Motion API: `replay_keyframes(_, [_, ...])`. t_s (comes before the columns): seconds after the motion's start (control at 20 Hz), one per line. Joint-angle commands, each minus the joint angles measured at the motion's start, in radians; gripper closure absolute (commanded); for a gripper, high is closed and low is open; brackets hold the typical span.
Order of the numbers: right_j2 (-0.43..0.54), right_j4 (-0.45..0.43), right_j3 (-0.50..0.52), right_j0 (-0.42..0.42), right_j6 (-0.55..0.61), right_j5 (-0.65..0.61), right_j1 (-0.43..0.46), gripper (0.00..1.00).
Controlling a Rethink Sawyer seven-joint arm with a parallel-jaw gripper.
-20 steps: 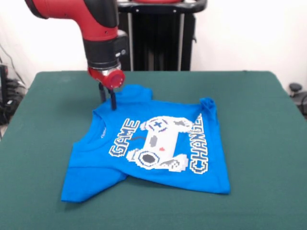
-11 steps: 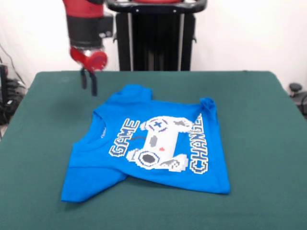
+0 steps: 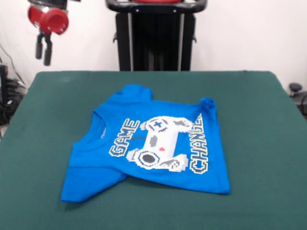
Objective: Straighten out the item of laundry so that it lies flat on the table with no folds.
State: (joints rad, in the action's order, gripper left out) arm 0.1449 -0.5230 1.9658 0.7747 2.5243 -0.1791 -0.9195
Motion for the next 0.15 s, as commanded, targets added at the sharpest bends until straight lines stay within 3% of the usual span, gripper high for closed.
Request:
replay_keyframes(0.05, [0.116,-0.014,0.005,-0.036,-0.152,-0.15,-0.052,0.0])
replay_keyframes(0.15, [0.113,-0.018,-0.002,-0.038,-0.149,-0.153,-0.05,0.0])
